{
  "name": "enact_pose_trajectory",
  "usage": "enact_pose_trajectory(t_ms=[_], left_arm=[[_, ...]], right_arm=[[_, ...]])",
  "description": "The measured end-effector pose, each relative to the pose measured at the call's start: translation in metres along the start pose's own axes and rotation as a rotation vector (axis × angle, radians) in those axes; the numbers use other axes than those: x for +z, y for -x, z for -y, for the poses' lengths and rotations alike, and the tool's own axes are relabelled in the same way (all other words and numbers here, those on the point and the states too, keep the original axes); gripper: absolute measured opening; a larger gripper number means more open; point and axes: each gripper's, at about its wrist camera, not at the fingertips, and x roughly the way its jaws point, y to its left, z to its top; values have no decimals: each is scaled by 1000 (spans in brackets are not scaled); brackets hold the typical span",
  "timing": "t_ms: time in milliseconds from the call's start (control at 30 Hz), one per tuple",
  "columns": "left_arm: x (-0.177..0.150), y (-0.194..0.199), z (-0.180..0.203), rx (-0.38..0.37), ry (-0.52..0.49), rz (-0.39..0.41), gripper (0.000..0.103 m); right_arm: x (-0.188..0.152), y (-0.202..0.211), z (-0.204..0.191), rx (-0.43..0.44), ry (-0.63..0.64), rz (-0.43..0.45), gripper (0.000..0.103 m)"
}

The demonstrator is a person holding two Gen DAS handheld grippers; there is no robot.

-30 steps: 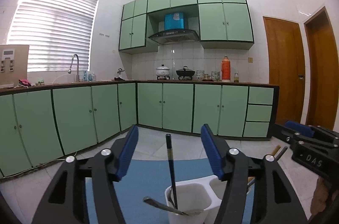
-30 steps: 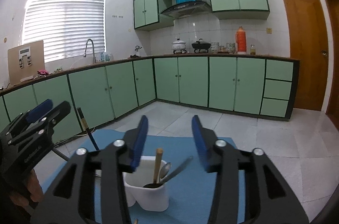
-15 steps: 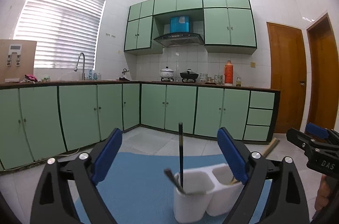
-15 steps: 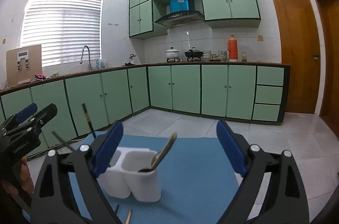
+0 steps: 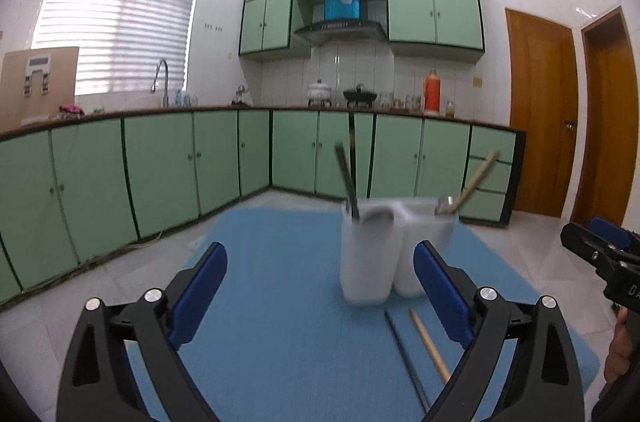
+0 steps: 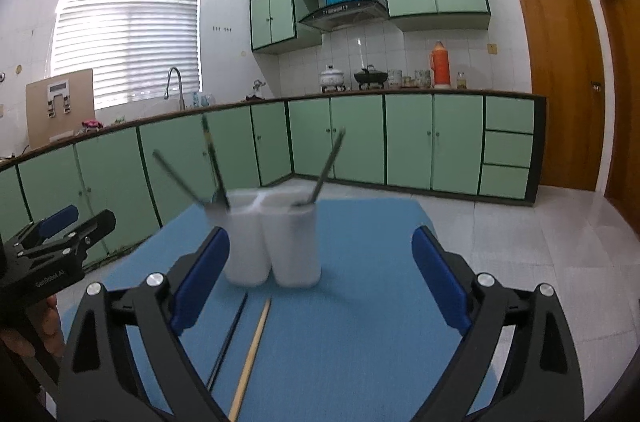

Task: Organize utensils
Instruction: 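Withdraw both tools toward the last black and wooden chopsticks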

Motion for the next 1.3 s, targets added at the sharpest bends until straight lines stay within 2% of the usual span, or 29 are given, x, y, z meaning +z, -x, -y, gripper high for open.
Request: enact_pose_trajectory(t_ms=[167, 433, 500, 767, 967, 1300], left_arm=[[-36, 23, -2, 42, -5, -19, 92], [-81, 54, 3, 53, -34, -29, 92], [-91, 59, 2, 55, -37, -45, 92], [-120, 80, -8, 85, -39, -72, 92], [-131, 89, -9, 86, -46, -95, 92], [-137, 92, -15, 79, -32, -115, 92]], right_arm=[[-37, 25, -10, -17, 6, -20, 90], [-94, 47, -35, -31, 32, -42, 89], [-107, 48, -42, -36, 45, -52, 79], [-141, 51, -58, -26, 41, -85, 66], [-155, 48, -69, -25, 51, -126, 50], [-164, 43, -82, -19, 87, -150, 30]])
